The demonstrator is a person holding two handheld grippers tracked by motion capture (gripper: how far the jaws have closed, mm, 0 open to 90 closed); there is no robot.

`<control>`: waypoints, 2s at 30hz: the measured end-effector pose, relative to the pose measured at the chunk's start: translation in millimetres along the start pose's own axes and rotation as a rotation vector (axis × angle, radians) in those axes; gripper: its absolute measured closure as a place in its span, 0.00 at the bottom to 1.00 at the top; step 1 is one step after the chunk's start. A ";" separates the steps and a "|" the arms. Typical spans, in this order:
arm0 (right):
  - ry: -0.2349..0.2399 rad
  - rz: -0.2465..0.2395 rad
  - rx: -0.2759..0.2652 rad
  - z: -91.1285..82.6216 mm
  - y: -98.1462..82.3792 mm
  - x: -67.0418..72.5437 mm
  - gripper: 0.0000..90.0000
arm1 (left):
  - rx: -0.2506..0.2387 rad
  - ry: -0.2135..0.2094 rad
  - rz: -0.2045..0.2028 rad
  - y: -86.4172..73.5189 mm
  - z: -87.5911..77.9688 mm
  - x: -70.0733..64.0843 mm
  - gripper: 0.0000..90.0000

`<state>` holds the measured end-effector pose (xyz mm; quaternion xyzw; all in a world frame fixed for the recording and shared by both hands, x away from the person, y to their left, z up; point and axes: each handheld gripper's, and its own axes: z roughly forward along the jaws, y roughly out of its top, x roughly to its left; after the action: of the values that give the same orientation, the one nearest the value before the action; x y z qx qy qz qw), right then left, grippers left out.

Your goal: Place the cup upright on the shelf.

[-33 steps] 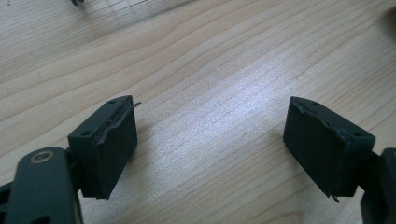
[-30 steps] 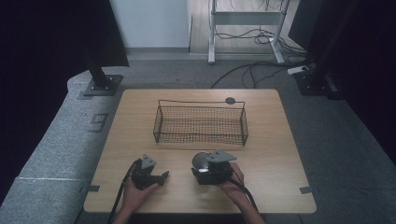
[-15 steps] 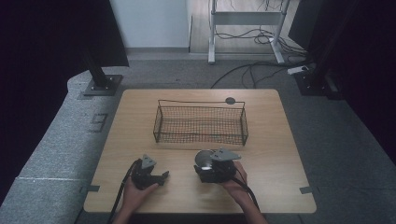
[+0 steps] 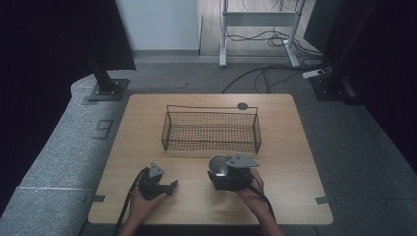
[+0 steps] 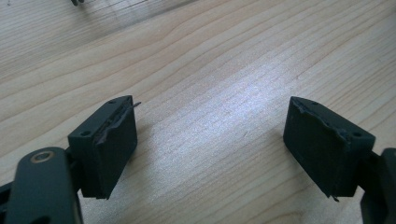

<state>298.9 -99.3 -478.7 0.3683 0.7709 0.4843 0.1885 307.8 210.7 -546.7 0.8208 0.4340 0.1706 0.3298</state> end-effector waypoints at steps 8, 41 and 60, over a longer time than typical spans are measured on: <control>-0.011 0.012 -0.023 -7.9 5.9 -6.9 0.15 | 0.000 0.000 0.000 0.0 0.0 0.0 0.20; -0.030 0.026 -0.089 -22.5 49.3 -30.0 0.15 | 0.000 0.001 0.002 -0.4 -0.5 -0.7 0.20; -0.050 0.022 -0.106 -15.4 72.2 -33.5 0.15 | 0.000 0.001 0.002 -0.4 -0.5 -0.7 0.20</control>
<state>338.8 -115.1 -410.0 0.3782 0.7350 0.5172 0.2219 306.9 210.5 -546.6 0.8211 0.4335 0.1713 0.3293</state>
